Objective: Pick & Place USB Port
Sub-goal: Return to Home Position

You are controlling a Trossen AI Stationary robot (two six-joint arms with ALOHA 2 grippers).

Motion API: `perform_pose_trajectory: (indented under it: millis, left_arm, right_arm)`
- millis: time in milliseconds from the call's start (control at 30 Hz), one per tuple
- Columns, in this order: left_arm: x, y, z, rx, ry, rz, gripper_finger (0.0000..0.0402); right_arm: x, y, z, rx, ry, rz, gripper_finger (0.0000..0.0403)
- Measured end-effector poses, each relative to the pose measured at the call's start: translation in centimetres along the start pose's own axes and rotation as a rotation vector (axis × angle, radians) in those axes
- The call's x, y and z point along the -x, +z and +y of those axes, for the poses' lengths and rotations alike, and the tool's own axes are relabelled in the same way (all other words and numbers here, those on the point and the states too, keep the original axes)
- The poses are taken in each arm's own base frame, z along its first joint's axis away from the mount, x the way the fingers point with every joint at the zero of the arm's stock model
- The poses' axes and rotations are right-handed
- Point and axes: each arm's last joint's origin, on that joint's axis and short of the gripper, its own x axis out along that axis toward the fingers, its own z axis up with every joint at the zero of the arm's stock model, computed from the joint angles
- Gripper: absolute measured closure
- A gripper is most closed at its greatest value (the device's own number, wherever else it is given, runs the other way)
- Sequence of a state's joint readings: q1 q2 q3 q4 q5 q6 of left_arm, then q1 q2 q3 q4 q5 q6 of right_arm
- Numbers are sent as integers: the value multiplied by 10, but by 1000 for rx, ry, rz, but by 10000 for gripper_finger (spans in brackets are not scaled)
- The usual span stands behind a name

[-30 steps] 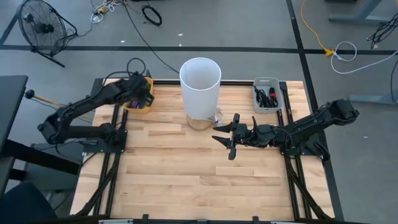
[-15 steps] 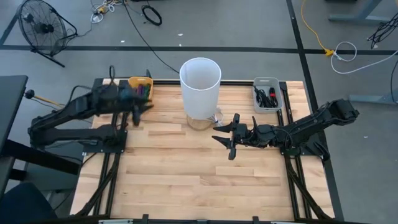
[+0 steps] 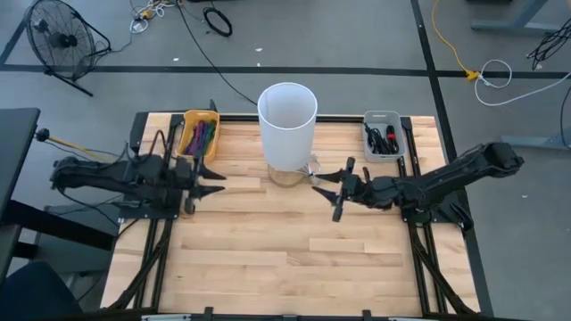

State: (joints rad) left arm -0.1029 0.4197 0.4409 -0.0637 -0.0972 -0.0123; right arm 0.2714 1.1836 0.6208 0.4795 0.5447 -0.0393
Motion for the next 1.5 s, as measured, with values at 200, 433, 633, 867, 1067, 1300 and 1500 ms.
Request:
perform_pose_trajectory:
  millis: [200,433,633,867,1067,1300,1500]
  left_arm:
    - [1,-35,-5,-42,-29,-76,271]
    - [10,-53,-2,-63,46,-141,271]
    - [12,-75,1,-78,152,-122,271]
    - [18,-87,3,-49,174,-112,271]
    - [23,-90,7,-52,279,-81,271]
    - [26,-83,9,-79,346,-78,276]
    - [33,-70,11,-104,379,-52,285]
  right_arm:
    - [34,-11,-21,-47,-34,-39,260]
    - [74,-40,-48,-90,-188,-210,292]
    - [98,-55,-63,-84,-213,-271,320]
    - [118,-60,-76,-93,-229,-310,360]
    - [130,-63,-85,-116,-298,-294,389]
    - [138,-75,-88,-145,-272,-236,398]
    - [134,-93,-83,-232,-157,-82,393]
